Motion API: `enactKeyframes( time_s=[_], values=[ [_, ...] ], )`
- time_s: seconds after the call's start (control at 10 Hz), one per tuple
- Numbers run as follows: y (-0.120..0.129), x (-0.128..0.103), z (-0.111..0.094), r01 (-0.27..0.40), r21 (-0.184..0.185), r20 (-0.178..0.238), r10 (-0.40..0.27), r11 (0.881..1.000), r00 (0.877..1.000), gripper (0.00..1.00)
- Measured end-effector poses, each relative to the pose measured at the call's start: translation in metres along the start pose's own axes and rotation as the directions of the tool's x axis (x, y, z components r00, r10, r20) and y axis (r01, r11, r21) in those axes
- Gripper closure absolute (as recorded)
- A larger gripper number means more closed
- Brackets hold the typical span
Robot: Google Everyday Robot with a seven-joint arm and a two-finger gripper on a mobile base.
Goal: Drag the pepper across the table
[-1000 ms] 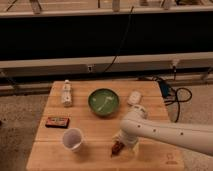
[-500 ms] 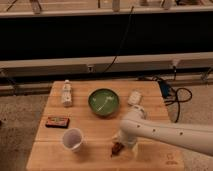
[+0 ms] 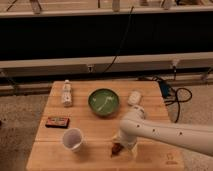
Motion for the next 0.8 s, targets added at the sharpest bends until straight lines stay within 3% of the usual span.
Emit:
enactKeyframes(
  time_s=[0.2, 0.4, 0.8],
  values=[
    [0.0, -0.002, 0.001, 0.003, -0.001, 0.009, -0.003, 1.0, 1.0, 0.29],
    [0.0, -0.004, 0.002, 0.003, -0.003, 0.016, -0.003, 1.0, 1.0, 0.4],
    [0.0, -0.012, 0.005, 0.006, -0.003, 0.036, -0.006, 1.0, 0.999, 0.81]
  ],
)
